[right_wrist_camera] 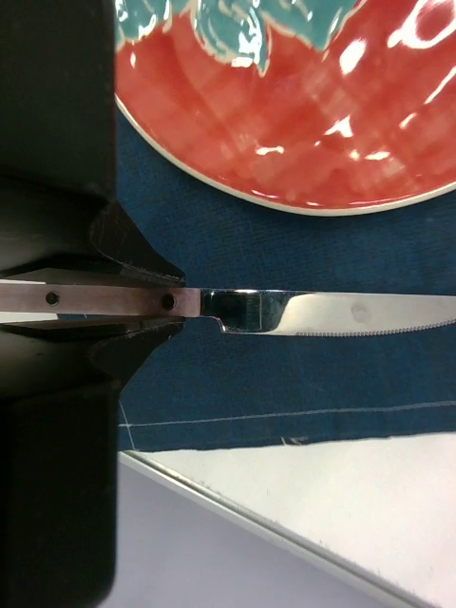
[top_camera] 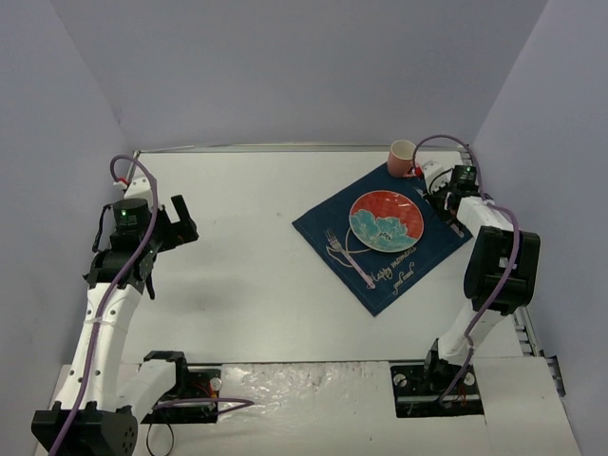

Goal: Set the dinner table for one person

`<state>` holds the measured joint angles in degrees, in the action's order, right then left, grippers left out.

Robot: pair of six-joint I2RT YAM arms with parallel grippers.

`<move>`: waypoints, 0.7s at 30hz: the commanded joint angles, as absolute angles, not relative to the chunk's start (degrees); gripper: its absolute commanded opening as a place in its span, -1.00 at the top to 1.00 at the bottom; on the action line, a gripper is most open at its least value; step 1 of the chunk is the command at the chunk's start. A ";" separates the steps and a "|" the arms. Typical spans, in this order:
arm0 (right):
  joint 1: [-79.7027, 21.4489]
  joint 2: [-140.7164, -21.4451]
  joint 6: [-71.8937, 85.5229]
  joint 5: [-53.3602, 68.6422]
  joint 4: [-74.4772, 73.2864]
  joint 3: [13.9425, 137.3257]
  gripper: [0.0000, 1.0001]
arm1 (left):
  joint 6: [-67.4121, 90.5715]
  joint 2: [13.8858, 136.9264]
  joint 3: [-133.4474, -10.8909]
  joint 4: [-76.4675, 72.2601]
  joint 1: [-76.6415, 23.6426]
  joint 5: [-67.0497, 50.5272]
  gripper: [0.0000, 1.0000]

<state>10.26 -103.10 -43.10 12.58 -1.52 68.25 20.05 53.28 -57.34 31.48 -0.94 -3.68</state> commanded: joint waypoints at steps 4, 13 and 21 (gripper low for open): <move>12.17 -108.76 -48.32 14.76 3.66 74.39 1.00 | 19.96 55.48 -58.27 29.62 1.56 -4.32 -0.94; 12.78 -111.69 -49.44 16.82 7.62 77.04 1.00 | 20.21 57.90 -58.36 29.62 2.76 -4.66 -0.94; 12.88 -116.07 -48.96 19.33 9.57 78.52 1.00 | 20.21 58.66 -58.14 29.49 2.90 -4.52 -0.94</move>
